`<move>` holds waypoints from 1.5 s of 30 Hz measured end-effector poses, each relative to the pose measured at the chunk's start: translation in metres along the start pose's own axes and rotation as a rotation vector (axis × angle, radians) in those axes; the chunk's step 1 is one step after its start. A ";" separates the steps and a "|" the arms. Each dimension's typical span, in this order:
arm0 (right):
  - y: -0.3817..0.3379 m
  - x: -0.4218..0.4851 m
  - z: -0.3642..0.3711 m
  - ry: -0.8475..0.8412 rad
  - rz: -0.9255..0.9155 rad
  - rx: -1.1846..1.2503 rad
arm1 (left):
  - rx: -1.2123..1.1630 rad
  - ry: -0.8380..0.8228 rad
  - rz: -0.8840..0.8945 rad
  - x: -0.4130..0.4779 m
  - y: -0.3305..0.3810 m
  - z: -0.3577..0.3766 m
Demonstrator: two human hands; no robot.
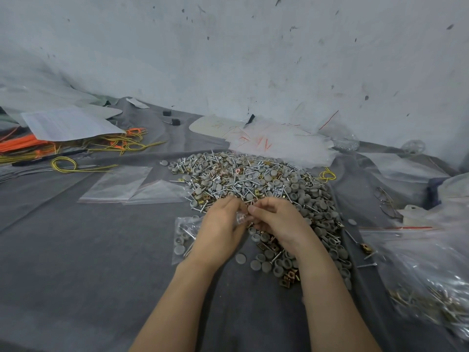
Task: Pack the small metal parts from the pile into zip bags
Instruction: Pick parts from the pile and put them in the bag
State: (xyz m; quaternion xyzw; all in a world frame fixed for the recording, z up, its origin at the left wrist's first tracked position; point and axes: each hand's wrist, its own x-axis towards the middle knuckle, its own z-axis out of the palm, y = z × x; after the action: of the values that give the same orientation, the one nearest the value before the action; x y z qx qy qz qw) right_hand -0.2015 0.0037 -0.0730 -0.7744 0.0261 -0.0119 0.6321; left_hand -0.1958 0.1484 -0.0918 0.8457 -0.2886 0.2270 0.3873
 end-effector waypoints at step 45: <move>-0.013 0.003 0.018 0.370 -0.160 0.151 | -0.778 0.334 -0.430 0.029 0.005 -0.075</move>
State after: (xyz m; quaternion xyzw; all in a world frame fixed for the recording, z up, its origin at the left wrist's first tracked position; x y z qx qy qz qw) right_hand -0.1970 0.0235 -0.0637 -0.7092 0.0791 -0.2058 0.6696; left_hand -0.1901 0.1958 -0.0267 0.6302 -0.1043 0.1496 0.7547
